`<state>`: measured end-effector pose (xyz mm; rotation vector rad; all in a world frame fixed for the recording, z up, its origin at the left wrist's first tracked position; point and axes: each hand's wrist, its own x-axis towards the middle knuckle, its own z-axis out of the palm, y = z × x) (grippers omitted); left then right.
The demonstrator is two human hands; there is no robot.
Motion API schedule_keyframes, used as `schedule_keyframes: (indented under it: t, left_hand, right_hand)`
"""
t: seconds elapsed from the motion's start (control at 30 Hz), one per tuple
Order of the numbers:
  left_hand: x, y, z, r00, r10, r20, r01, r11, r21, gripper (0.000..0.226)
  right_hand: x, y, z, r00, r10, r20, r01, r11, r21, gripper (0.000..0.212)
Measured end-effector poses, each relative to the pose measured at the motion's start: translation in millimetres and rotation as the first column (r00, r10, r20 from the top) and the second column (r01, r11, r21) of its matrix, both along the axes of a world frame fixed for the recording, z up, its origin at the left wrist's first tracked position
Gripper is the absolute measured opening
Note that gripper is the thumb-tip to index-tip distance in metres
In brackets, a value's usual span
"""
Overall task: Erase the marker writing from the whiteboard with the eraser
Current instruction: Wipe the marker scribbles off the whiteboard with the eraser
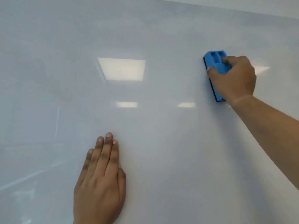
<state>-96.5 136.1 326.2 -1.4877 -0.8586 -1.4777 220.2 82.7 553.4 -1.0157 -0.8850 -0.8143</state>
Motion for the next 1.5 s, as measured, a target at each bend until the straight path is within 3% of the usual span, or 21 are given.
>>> schedule_keyframes:
  t: [0.1, 0.23, 0.33, 0.43, 0.5, 0.6, 0.67, 0.73, 0.83, 0.93, 1.07, 1.17, 1.2, 1.23, 1.27, 1.3, 1.33, 1.37, 1.4, 1.43, 1.5]
  left_hand:
    - [-4.2, 1.8, 0.0, 1.0, -0.002, -0.013, 0.002, 1.0, -0.005, 0.053]
    - [-8.1, 0.6, -2.9, 0.995, -0.096, 0.021, 0.096, 0.995, 0.013, 0.05]
    - [-13.6, -1.8, -3.6, 0.966, -0.243, 0.093, 0.243, 0.97, 0.007, 0.051]
    - [-13.3, -3.3, -4.5, 0.975, -0.219, 0.046, 0.22, 0.975, -0.024, 0.052]
    - [-13.1, -1.8, -4.1, 0.987, -0.161, 0.016, 0.161, 0.986, -0.044, 0.053]
    - [-13.1, 0.4, -5.0, 0.994, -0.113, 0.007, 0.113, 0.991, -0.067, 0.053]
    - [-13.4, 1.2, -5.5, 0.995, -0.099, -0.002, 0.099, 0.993, -0.061, 0.053]
    - [-11.8, 2.3, -6.5, 0.996, -0.088, -0.007, 0.087, 0.994, -0.06, 0.053]
    - [-10.8, 3.9, -7.1, 0.996, -0.083, -0.024, 0.082, 0.995, -0.053, 0.054]
    - [-10.6, 3.6, -7.0, 0.994, -0.062, -0.086, 0.06, 0.998, -0.031, 0.053]
    - [-9.7, 2.0, -5.9, 0.985, -0.019, -0.17, 0.013, 0.999, -0.039, 0.053]
    - [-10.0, -0.6, -5.0, 0.985, -0.015, -0.169, 0.006, 0.999, -0.05, 0.052]
    - [-10.5, -1.1, -5.7, 0.986, -0.018, -0.167, 0.009, 0.999, -0.054, 0.051]
    - [-10.6, -1.4, -5.8, 0.986, -0.025, -0.167, 0.014, 0.998, -0.067, 0.051]
    - [-11.0, -2.2, -6.8, 0.985, -0.05, -0.165, 0.035, 0.995, -0.089, 0.054]
    - [-11.4, -2.9, -5.0, 0.983, -0.082, -0.165, 0.066, 0.993, -0.103, 0.06]
    - [-13.7, -3.1, -4.9, 0.979, -0.124, -0.163, 0.107, 0.988, -0.112, 0.068]
    - [-15.2, -2.9, -4.3, 0.97, -0.185, -0.161, 0.168, 0.979, -0.112, 0.077]
    - [-17.4, -2.5, -4.3, 0.952, -0.264, -0.155, 0.248, 0.962, -0.112, 0.085]
    - [-19.4, -2.9, -4.5, 0.926, -0.353, -0.136, 0.339, 0.933, -0.118, 0.092]
    - [-22.8, -3.7, -5.9, 0.866, -0.494, -0.081, 0.482, 0.867, -0.13, 0.1]
  right_hand:
    - [-83.6, 6.1, -13.1, 0.944, 0.031, 0.33, -0.026, 0.999, -0.018, 0.048]
    - [-148.4, 5.3, -81.8, 0.712, 0.06, 0.699, 0.013, 0.995, -0.099, 0.047]
    - [-145.9, -0.9, -141.0, 0.567, 0.12, 0.815, 0.056, 0.981, -0.184, 0.046]
    - [-123.1, -6.3, -218.5, 0.387, 0.224, 0.895, 0.095, 0.955, -0.28, 0.032]
    - [-105.8, -4.6, -273.8, 0.165, 0.202, 0.965, 0.242, 0.941, -0.238, 0.012]
    - [-80.7, -9.9, -309.5, -0.034, 0.103, 0.994, 0.434, 0.897, -0.078, 0.027]
    - [-67.8, -13.9, -292.9, 0.035, 0.129, 0.991, 0.292, 0.947, -0.134, 0.02]
    - [-50.8, -13.7, -252.8, 0.31, 0.103, 0.945, 0.159, 0.974, -0.159, 0.028]
    - [-28.9, -14.7, -187.9, 0.794, 0.02, 0.608, 0.059, 0.992, -0.11, 0.045]
    - [-35.3, -5.8, -183.0, 0.955, 0.043, 0.292, -0.026, 0.998, -0.06, 0.047]
    - [-71.2, -11.9, -278.7, 0.795, 0.146, 0.589, -0.031, 0.979, -0.2, 0.04]
    - [-125.2, -0.3, -325.2, 0.548, 0.081, 0.832, 0.261, 0.929, -0.263, 0.037]
    - [-156.7, 16.3, -319.8, 0.611, -0.001, 0.792, 0.317, 0.917, -0.243, 0.039]
    - [-182.5, 23.8, -307.6, 0.739, 0.044, 0.672, 0.242, 0.914, -0.326, 0.064]
    - [-204.7, 20.5, -285.2, 0.793, 0.26, 0.55, 0.029, 0.887, -0.461, 0.096]
    - [-217.0, 15.0, -264.2, 0.817, 0.255, 0.517, -0.032, 0.915, -0.401, 0.101]
    - [-207.6, 0.3, -250.4, 0.826, 0.126, 0.55, 0.102, 0.925, -0.366, 0.081]
    - [-186.1, -0.4, -244.1, 0.647, 0.038, 0.762, 0.167, 0.967, -0.19, 0.06]
    - [-165.4, -9.9, -233.2, 0.423, 0.098, 0.901, 0.223, 0.952, -0.208, 0.049]
    - [-144.9, -16.2, -218.3, 0.316, 0.1, 0.944, 0.252, 0.95, -0.185, 0.045]
    - [-131.3, -14.3, -181.7, 0.376, 0.024, 0.926, 0.246, 0.961, -0.125, 0.047]
